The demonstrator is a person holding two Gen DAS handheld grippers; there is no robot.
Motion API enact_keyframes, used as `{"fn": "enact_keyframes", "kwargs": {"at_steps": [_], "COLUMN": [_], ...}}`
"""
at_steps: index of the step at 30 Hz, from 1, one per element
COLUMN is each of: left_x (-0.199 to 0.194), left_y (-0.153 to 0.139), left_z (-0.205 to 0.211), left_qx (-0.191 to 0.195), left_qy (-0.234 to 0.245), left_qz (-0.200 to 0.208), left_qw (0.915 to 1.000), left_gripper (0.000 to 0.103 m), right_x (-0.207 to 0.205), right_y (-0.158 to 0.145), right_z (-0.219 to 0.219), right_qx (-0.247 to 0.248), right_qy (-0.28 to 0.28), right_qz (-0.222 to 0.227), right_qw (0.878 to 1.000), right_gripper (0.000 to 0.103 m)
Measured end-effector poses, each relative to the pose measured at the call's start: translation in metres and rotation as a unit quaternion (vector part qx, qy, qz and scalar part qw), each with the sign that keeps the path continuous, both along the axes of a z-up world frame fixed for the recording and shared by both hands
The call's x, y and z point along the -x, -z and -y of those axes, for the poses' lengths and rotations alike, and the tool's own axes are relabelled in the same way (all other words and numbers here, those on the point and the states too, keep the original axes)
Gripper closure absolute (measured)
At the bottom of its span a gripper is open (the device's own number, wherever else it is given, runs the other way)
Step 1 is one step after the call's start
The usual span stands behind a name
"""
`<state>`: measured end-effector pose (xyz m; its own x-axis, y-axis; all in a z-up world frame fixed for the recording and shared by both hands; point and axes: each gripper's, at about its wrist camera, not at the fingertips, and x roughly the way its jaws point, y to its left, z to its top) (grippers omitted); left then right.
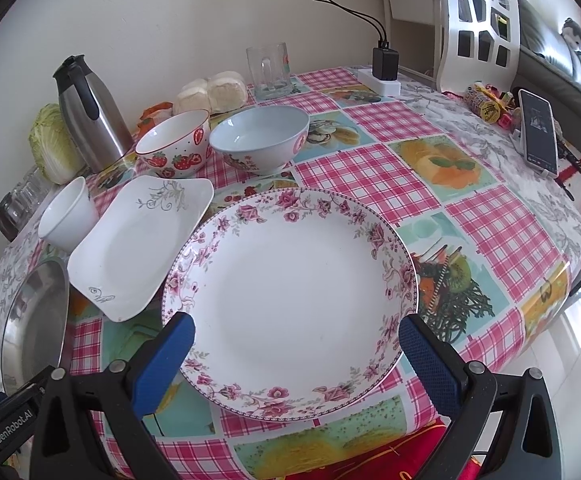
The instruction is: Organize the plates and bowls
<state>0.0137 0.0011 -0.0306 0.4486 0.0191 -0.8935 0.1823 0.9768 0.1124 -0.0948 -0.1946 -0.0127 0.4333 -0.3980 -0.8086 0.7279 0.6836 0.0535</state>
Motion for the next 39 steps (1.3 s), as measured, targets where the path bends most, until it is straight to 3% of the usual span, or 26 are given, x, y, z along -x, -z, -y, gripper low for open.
{"fn": "enact_keyframes", "kwargs": {"at_steps": [39], "left_x": [-0.0020], "left_y": [0.0061], "left_z": [-0.0041], "left_qx": [0.004], "left_qy": [-0.008], "left_qz": [-0.016], "left_qw": [0.9998], "left_gripper": [0.000], "right_x": [-0.0034], "right_y": [-0.0004], "right_z": [-0.0017], "right_qx": [0.000], "right_qy": [-0.004], "right_qz": [-0.003], "right_qw": [1.000], "right_gripper": [0.000]}}
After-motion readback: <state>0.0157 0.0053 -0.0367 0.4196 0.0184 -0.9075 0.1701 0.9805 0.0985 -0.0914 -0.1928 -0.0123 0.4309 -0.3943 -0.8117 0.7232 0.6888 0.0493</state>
